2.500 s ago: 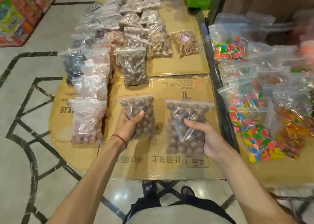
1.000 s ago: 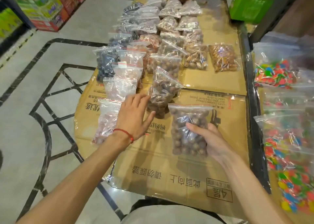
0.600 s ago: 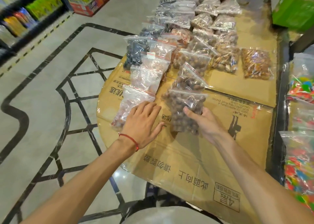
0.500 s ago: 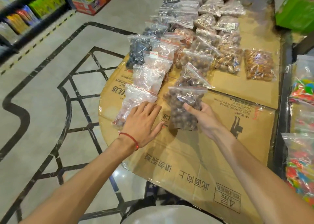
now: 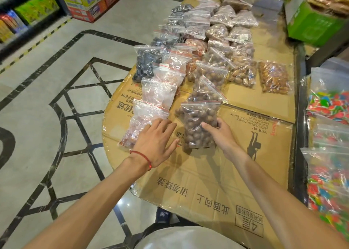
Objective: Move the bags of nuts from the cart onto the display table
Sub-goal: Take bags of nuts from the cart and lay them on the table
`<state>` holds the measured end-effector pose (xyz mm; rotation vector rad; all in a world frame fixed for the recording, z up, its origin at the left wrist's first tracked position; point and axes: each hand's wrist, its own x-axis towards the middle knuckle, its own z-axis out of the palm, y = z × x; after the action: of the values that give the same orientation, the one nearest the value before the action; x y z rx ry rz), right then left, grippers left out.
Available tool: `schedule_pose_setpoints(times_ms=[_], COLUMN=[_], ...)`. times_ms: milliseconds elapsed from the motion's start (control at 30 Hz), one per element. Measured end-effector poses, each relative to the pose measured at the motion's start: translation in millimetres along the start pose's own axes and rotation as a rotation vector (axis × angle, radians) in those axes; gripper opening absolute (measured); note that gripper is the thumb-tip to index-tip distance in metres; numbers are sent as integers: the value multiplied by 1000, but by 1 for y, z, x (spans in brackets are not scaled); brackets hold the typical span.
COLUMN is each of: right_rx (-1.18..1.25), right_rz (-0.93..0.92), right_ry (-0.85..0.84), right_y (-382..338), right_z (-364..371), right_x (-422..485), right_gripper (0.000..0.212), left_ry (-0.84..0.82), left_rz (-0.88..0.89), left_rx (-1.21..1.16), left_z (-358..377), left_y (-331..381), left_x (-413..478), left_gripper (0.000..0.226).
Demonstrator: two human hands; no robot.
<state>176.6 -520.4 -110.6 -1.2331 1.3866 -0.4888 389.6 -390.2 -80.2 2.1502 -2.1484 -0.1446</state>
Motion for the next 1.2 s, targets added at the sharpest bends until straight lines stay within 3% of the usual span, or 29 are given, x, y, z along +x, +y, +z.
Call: schedule_pose_setpoints(times_ms=[67, 267, 400, 667, 833, 1033, 1200], right_rx=[-97, -560, -859, -1145, -1166, -1132, -1137], right_rz=[-50, -318, -500, -477, -342, -282, -123], right_ry=[24, 310, 424, 534, 557, 714, 790], right_y=[-2, -2, 3, 29, 55, 107, 155], right_z=[0, -11, -22, -34, -41, -56, -81], right_x=[-13, -63, -93, -153, -195, -259, -333], right_gripper=[76, 52, 54, 56, 60, 55, 58], left_ry=[0, 11, 29, -8, -17, -18, -35], left_rz=[17, 115, 200, 461, 604, 771, 891], left_rx=[13, 38, 40, 67, 81, 69, 111], left_z=[0, -4, -10, -12, -13, -11, -6], left_y=[1, 7, 19, 54, 89, 147, 214], left_x=[1, 9, 16, 20, 11, -15, -57], left_gripper=[51, 51, 53, 58, 61, 63, 65])
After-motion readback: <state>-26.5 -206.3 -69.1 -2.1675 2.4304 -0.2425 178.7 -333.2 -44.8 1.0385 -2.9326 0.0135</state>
